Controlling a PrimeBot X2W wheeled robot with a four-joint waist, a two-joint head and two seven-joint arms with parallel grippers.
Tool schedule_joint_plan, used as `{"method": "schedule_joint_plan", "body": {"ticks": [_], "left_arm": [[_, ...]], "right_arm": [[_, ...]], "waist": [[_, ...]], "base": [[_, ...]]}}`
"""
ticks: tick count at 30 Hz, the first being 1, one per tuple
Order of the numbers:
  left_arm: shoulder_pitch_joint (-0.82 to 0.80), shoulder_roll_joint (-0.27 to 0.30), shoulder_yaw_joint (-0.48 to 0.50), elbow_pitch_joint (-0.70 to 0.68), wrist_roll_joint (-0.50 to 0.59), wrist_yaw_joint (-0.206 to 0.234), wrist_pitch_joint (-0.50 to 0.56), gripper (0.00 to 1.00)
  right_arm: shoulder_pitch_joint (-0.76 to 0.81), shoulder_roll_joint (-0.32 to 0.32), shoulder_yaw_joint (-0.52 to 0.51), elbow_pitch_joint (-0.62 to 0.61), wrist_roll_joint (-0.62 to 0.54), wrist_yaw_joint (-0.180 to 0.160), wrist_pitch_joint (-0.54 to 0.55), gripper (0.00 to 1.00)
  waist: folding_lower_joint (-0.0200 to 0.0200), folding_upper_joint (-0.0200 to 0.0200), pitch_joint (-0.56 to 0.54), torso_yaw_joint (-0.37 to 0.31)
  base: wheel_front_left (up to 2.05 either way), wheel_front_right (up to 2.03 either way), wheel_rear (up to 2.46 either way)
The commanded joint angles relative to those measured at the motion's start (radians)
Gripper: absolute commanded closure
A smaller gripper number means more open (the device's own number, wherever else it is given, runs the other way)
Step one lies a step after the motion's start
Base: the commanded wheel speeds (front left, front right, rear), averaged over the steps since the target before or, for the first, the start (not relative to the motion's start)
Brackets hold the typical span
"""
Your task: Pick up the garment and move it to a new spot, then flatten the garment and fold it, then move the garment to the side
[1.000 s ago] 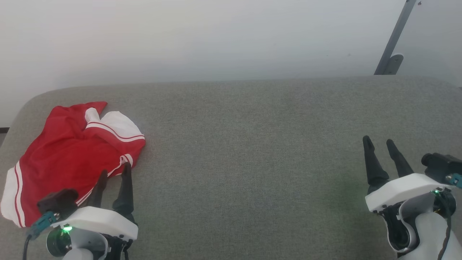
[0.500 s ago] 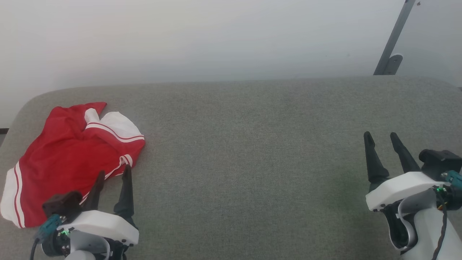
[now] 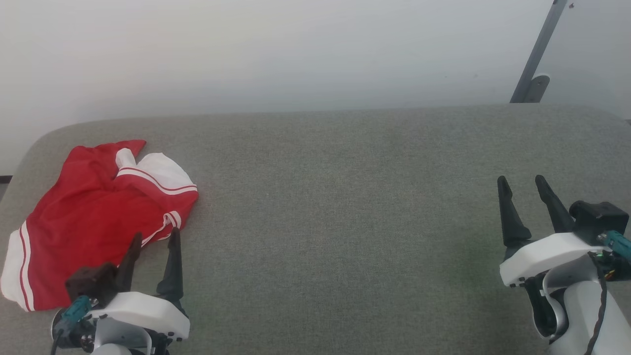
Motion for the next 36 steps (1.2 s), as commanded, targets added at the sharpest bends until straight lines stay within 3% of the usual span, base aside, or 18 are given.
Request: {"method": "schedule_joint_plan", "body": {"ticks": [1, 17, 36], "left_arm": [[-0.004, 0.003, 0.006, -0.003, 0.027, -0.006, -0.011, 0.00], [-0.003, -0.011, 0.030, 0.030, 0.147, -0.044, -0.044, 0.00], [-0.011, -0.013, 0.052, 0.050, 0.239, -0.056, -0.075, 0.00]], "right_arm": [[-0.015, 0.001, 0.001, 0.002, -0.016, 0.000, -0.011, 0.00], [-0.013, -0.008, -0.008, -0.006, -0.085, 0.001, -0.045, 0.00], [0.006, -0.004, -0.020, -0.018, -0.165, 0.001, -0.076, 0.00]], "waist": [[0.0000, 0.0000, 0.000, 0.000], [0.0000, 0.0000, -0.001, 0.003], [0.0000, 0.0000, -0.001, 0.006]], "base": [[0.00, 0.00, 0.00], [0.00, 0.00, 0.00], [0.00, 0.00, 0.00]]}}
